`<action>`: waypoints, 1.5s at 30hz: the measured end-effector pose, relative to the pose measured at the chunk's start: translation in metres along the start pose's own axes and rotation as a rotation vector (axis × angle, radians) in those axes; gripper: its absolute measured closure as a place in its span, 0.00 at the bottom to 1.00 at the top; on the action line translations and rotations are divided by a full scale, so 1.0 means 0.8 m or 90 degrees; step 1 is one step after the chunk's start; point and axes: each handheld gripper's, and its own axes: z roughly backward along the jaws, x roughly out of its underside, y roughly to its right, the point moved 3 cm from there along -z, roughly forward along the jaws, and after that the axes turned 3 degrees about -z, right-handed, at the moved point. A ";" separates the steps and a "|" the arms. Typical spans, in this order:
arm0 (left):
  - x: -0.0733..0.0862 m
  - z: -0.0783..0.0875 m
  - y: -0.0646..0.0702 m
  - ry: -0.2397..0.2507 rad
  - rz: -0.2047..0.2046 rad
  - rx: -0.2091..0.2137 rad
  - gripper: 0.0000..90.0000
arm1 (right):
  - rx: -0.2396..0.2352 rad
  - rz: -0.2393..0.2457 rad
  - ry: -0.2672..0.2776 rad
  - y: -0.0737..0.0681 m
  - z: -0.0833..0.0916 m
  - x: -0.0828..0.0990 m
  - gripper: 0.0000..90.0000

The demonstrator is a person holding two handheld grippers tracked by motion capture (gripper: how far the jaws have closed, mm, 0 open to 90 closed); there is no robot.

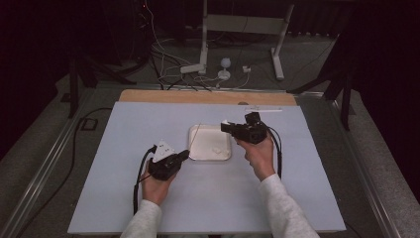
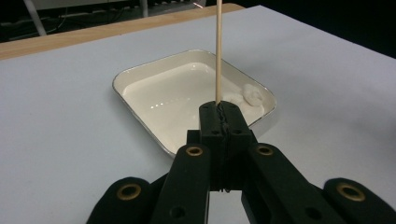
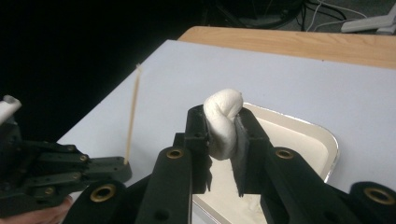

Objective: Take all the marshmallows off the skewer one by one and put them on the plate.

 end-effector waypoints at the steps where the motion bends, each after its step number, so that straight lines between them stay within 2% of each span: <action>1: 0.000 0.000 0.000 0.000 0.000 0.000 1.00 | 0.001 0.000 -0.001 0.001 -0.002 0.001 0.87; 13: -0.003 0.002 0.000 0.005 0.008 0.008 1.00 | 0.031 -0.001 -0.028 0.012 -0.022 0.019 0.85; 28: -0.005 0.002 0.001 0.008 0.010 0.015 1.00 | 0.103 -0.007 -0.085 0.043 -0.058 0.044 0.83; 29: -0.005 0.002 0.001 0.009 0.011 0.015 1.00 | 0.106 -0.004 -0.088 0.043 -0.059 0.044 0.81; 31: -0.005 0.002 0.001 0.008 0.012 0.015 1.00 | 0.124 0.001 -0.089 0.044 -0.062 0.045 0.70; 33: -0.005 0.002 0.002 0.007 0.011 0.017 1.00 | 0.131 -0.008 -0.092 0.047 -0.063 0.046 0.58; 38: -0.007 0.003 0.002 0.012 0.023 0.021 1.00 | 0.130 -0.011 -0.081 0.046 -0.061 0.046 0.31; 41: -0.009 0.003 0.003 0.015 0.030 0.022 1.00 | 0.114 -0.007 -0.067 0.041 -0.054 0.045 0.21; 45: -0.012 0.000 0.005 0.018 0.044 0.022 1.00 | 0.094 0.000 -0.040 0.033 -0.040 0.043 0.17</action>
